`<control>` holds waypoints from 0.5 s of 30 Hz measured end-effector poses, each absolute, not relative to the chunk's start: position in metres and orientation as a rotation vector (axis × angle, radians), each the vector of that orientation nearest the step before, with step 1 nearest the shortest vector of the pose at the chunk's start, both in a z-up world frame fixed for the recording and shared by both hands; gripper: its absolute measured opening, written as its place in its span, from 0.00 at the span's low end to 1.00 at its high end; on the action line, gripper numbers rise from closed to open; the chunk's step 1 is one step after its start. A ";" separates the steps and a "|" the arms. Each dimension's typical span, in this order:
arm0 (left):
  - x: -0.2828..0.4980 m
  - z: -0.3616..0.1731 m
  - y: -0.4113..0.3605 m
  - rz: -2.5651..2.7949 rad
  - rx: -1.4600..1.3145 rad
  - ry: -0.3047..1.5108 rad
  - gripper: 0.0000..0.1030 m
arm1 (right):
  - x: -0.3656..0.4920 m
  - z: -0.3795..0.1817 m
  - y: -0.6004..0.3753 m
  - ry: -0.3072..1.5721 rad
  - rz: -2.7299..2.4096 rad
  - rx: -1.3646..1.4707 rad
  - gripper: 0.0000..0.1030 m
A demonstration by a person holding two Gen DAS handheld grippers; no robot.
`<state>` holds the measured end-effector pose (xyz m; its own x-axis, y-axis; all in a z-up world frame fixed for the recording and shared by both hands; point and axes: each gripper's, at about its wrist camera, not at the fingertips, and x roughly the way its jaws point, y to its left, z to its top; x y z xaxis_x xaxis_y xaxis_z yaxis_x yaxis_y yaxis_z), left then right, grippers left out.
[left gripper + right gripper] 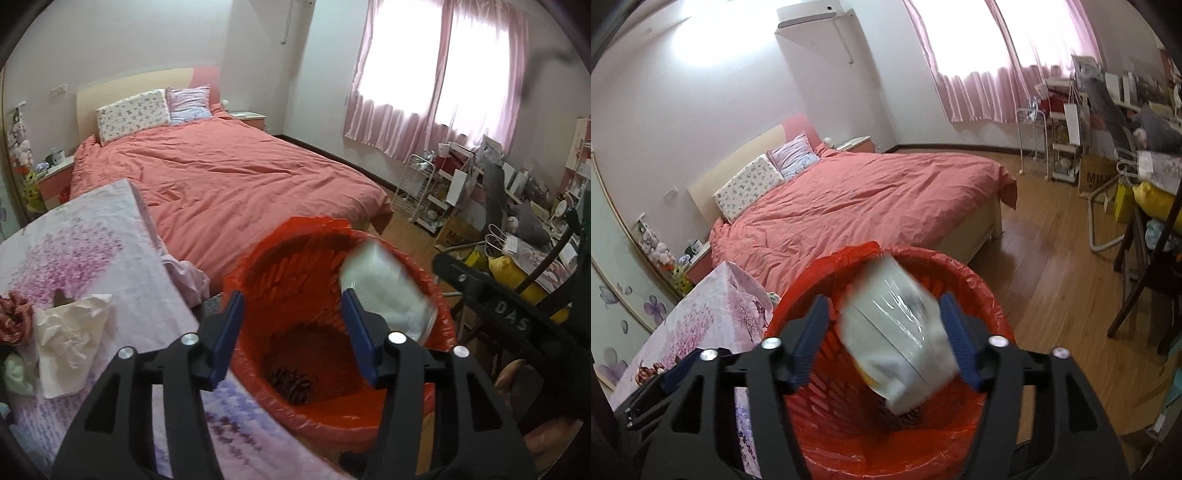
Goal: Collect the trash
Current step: 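Move both open tools back over the bed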
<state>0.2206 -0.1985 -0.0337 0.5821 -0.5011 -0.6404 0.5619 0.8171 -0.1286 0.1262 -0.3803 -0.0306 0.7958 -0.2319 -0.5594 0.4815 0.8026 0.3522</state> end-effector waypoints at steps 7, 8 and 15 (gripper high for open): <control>0.212 -0.020 -0.157 -0.530 0.090 0.684 0.67 | 0.123 -0.011 -0.365 0.490 -0.399 0.439 0.69; 0.210 -0.018 -0.149 -0.514 0.089 0.679 0.68 | 0.123 -0.008 -0.360 0.486 -0.396 0.427 0.69; 0.200 -0.007 -0.083 -0.381 0.085 0.664 0.72 | 0.127 0.004 -0.321 0.476 -0.344 0.336 0.70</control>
<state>0.2005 -0.0830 -0.0072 0.7213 -0.3180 -0.6153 0.3716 0.9274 -0.0437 0.1272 -0.3209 0.0041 0.8341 -0.2410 -0.4963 0.3950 0.8888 0.2323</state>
